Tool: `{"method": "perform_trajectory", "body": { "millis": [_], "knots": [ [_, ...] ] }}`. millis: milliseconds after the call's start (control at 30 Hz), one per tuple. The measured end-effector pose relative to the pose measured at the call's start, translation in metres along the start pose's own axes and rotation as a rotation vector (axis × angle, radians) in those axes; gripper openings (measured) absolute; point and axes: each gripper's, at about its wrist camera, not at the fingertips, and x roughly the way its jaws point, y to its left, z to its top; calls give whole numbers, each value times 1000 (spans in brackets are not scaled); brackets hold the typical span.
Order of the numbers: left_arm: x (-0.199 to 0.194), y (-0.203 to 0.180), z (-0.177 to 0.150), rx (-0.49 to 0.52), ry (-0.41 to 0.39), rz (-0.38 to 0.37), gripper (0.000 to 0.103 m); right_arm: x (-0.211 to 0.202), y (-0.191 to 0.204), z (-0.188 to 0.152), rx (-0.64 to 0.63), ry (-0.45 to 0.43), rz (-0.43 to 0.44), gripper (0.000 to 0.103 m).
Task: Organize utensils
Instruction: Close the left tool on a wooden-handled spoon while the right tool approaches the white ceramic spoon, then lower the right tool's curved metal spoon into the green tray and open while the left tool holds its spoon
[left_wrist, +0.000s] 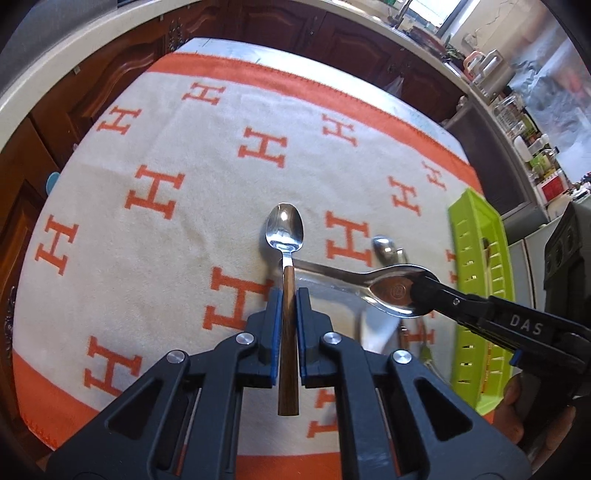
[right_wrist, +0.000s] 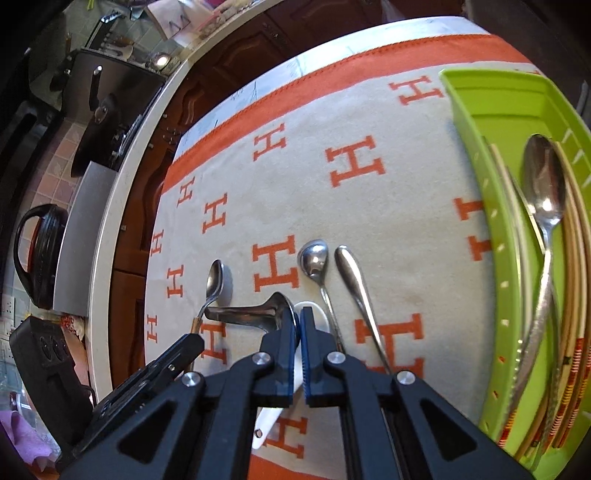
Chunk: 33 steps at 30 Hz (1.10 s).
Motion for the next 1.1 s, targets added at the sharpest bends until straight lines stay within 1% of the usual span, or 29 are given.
{"method": "perform_trajectory", "body": {
  "millis": [267,500,633,800,900,1100],
  "knots": [
    [-32,-28,-3,54,-36,-40,5,-43,-25,-3,72,-121,-2,2],
    [-46,-67,-10,121,-39,-70,5,-86,-69,-11,183,-228,-34,2],
    [-42,-95,-13,160,-14,-96,5,-106,-99,-22,288,-276,-55,2],
    [-34,-137,-19,226,21,-131,5,-118,-131,-36,400,-311,-85,3],
    [-26,-161,-23,258,41,-139,5,-121,-145,-42,449,-321,-100,2],
    [-7,-187,-29,278,100,-150,5,-122,-162,-53,504,-315,-110,3]
  ]
}}
